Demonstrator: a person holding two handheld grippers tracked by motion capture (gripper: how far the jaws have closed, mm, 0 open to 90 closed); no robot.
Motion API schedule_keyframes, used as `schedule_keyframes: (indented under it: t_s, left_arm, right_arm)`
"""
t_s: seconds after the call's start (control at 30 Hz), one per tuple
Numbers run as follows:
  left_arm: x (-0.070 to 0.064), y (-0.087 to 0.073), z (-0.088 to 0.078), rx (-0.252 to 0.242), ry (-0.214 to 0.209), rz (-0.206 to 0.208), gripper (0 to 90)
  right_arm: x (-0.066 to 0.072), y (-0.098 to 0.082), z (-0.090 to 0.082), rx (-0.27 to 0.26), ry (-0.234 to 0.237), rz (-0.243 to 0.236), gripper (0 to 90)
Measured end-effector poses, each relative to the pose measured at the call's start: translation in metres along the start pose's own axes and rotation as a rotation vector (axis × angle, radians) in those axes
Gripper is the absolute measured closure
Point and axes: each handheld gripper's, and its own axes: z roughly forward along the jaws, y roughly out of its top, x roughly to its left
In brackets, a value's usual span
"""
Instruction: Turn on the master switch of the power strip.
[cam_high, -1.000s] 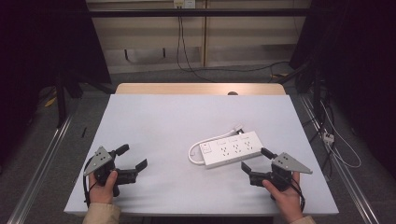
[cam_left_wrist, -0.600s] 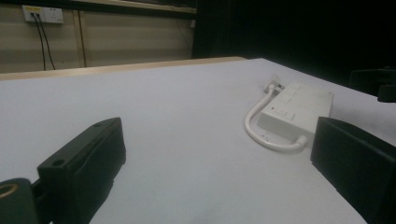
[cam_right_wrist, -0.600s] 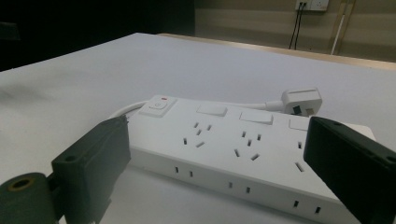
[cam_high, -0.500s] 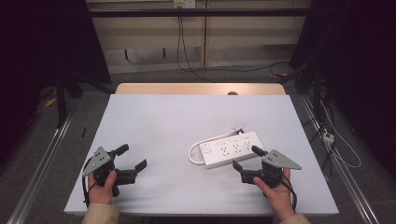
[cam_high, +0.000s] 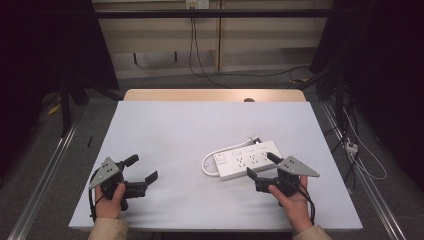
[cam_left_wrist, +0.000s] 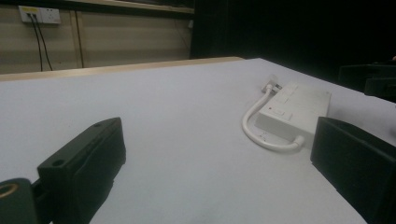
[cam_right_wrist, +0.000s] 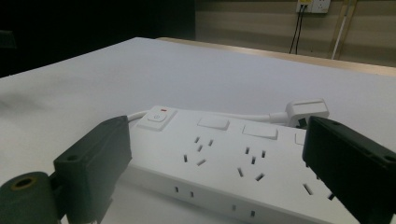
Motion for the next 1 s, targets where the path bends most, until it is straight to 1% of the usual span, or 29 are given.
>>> schedule_keyframes:
  t_s: [0.13,0.3,0.53,1.0]
  left_arm:
    - [0.000,0.000,0.000,0.002,-0.001,0.005,2.8]
    - [-0.001,0.000,0.001,0.000,-0.002,-0.003,2.8]
    - [0.000,0.000,0.000,-0.004,-0.006,-0.001,2.8]
    - [-0.001,0.000,0.001,-0.004,-0.006,-0.005,2.8]
  right_arm:
    - [0.001,0.002,0.005,0.001,0.004,0.000,7.4]
    - [0.003,0.004,0.009,0.002,0.008,-0.001,7.4]
    - [0.005,0.006,0.014,0.009,0.017,-0.014,7.7]
    - [0.008,0.009,0.026,0.025,0.028,-0.012,10.1]
